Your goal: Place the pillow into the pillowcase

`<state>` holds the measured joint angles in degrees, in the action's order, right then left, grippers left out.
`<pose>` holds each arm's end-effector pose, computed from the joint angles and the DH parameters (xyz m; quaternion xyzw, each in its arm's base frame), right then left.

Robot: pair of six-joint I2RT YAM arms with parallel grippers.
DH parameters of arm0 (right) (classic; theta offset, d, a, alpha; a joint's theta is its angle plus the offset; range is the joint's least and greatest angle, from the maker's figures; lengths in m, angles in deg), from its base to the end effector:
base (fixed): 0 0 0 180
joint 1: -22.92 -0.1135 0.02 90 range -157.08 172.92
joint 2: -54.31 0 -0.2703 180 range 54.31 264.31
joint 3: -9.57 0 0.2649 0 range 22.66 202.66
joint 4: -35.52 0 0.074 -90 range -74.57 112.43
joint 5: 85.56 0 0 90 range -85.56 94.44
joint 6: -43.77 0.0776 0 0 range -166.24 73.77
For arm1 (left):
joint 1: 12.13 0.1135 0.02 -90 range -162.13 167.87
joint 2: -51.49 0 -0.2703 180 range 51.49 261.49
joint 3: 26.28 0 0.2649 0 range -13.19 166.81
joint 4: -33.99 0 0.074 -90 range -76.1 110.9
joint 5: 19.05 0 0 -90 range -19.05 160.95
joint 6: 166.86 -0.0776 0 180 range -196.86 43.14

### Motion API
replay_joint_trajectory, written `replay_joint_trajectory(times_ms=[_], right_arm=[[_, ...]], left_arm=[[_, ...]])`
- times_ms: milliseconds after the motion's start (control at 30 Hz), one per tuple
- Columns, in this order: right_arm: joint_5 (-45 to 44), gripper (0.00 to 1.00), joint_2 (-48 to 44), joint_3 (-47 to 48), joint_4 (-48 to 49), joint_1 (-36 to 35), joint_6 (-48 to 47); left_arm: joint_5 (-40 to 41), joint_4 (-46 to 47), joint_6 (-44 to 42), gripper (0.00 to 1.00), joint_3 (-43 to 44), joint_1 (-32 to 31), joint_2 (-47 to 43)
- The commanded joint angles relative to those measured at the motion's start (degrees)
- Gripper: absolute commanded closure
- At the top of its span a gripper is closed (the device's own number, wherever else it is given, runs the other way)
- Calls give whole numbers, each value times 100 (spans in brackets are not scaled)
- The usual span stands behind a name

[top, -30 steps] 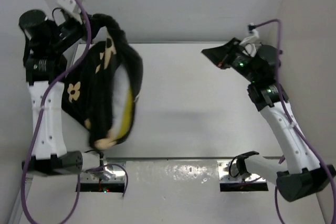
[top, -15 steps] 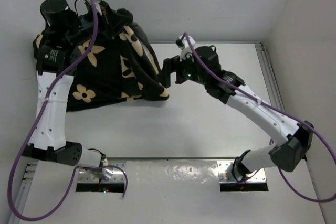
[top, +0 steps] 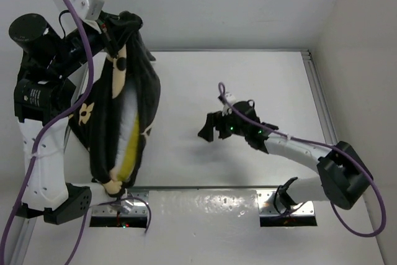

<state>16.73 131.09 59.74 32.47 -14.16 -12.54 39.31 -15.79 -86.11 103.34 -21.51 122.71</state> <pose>0.2495 0.2093 0.1838 -0.0792 0.8576 0.3648 0.3538 0.2008 -0.0744 0.6160 0.3055 0.5855 -0.1786 0.7293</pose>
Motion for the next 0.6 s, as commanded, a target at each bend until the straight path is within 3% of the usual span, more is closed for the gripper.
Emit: replay_joint_trajectory(times_ms=[0,67,200,333,433,567], right_arm=[[187,2,-435,-96,1632,-815,-221],[-242,7,-505,-61,1545,-1255,-703],[-762,19,-575,544,992,-1320,-1189],[-825,2,-935,1213,1060,-1100,-1705],[-799,1,-902,1941,1158,-1082,-2286],[-799,1,-173,3416,868,-1091,-2587]], left_arm=[[157,689,-261,100,107,-46,-82],[237,689,-278,100,107,-37,-65],[-43,610,-348,100,89,-37,-99],[-386,470,-331,100,-209,-46,-275],[-518,557,-296,100,-613,-54,-433],[-790,619,-129,100,-842,-72,-469]])
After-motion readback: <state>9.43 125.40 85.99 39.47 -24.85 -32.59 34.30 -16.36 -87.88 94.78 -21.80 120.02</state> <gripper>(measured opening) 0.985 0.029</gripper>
